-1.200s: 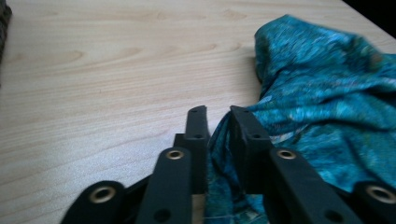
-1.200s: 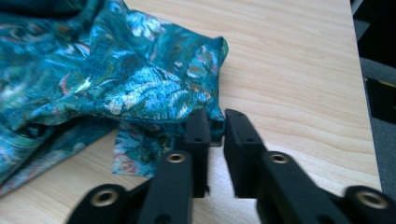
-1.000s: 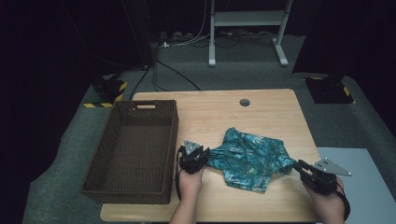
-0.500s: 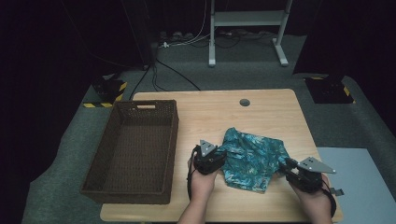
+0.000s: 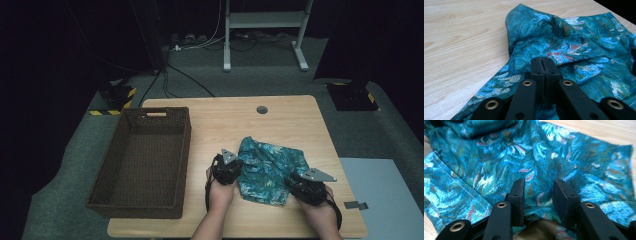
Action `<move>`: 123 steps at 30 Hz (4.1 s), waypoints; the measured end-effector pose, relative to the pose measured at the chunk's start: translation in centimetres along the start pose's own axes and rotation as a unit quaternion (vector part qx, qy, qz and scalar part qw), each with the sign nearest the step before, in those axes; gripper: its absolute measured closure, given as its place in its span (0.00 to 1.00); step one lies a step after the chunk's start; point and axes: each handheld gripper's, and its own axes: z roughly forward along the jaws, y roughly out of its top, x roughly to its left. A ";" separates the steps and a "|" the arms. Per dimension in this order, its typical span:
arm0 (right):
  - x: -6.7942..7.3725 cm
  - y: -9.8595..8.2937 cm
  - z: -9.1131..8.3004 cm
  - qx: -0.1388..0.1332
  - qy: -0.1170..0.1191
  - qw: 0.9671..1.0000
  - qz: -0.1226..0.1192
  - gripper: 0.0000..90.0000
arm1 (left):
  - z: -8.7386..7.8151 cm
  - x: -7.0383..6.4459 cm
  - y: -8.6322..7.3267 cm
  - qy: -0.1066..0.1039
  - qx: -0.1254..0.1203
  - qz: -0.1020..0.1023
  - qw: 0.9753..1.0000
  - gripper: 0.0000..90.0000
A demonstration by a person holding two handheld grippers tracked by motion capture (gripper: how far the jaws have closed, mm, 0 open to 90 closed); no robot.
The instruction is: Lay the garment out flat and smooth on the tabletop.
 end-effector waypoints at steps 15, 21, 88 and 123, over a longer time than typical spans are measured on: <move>-1.0 -1.0 0.3 0.039 -0.007 0.999 -0.003 0.69 | -1.7 2.2 1.1 0.026 -0.034 -0.032 0.999 0.99; -2.5 -1.7 -0.7 0.041 -0.020 0.999 0.002 0.69 | -1.9 3.2 0.8 0.037 -0.037 -0.049 0.997 0.99; -3.5 -2.8 -1.8 0.029 -0.027 0.999 0.022 0.71 | 0.0 7.3 3.5 0.127 -0.032 -0.039 0.991 0.89; -3.4 -2.8 -1.8 0.028 -0.031 0.999 0.018 0.71 | -2.0 0.1 -4.5 0.071 0.030 -0.004 0.997 0.51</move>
